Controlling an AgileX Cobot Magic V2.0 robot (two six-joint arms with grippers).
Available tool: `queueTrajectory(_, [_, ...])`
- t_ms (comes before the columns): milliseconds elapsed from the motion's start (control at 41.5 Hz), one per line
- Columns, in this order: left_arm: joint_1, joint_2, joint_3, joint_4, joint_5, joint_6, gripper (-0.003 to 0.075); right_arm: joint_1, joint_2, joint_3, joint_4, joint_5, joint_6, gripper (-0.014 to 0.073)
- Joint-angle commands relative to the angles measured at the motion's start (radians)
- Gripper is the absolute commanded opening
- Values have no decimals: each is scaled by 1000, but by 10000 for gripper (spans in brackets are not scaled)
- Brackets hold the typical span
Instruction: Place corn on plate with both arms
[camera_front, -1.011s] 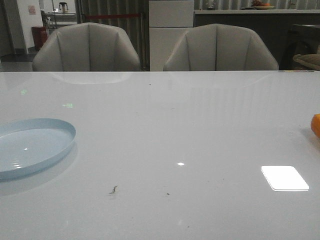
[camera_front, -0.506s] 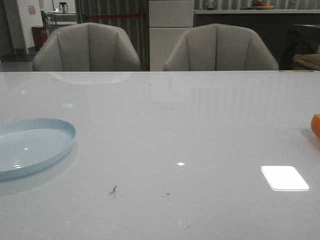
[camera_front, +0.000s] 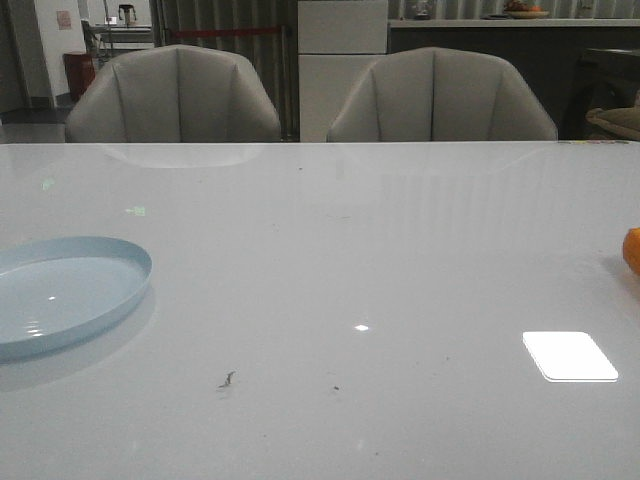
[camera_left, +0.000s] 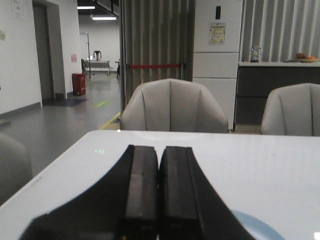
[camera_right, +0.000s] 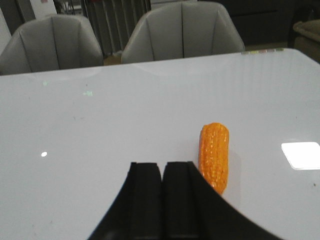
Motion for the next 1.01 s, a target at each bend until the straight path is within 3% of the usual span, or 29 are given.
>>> queueTrajectory(0, [-2,-19,-3,-1,-138,-3,94,-6,-15,-30,4,-177,3,66])
queueTrajectory(193, [-2,-12,-124,6,-110,-3,94,-4,-15,-152,39,-190,10,66])
queueTrajectory(361, [-2,66,-276,26,111,-3,94,-4,42,-342,39,-50,10,66])
queueTrajectory(506, [-2,202,-406,26,122,-3,94,-4,197,-495,39,28,10,66])
queueTrajectory(674, [-2,376,-539,26,122,-3,94,-4,409,-616,39,21,10,66])
queueTrajectory(987, [-2,665,-567,26,181,-3,94,-4,756,-627,39,34,10,66])
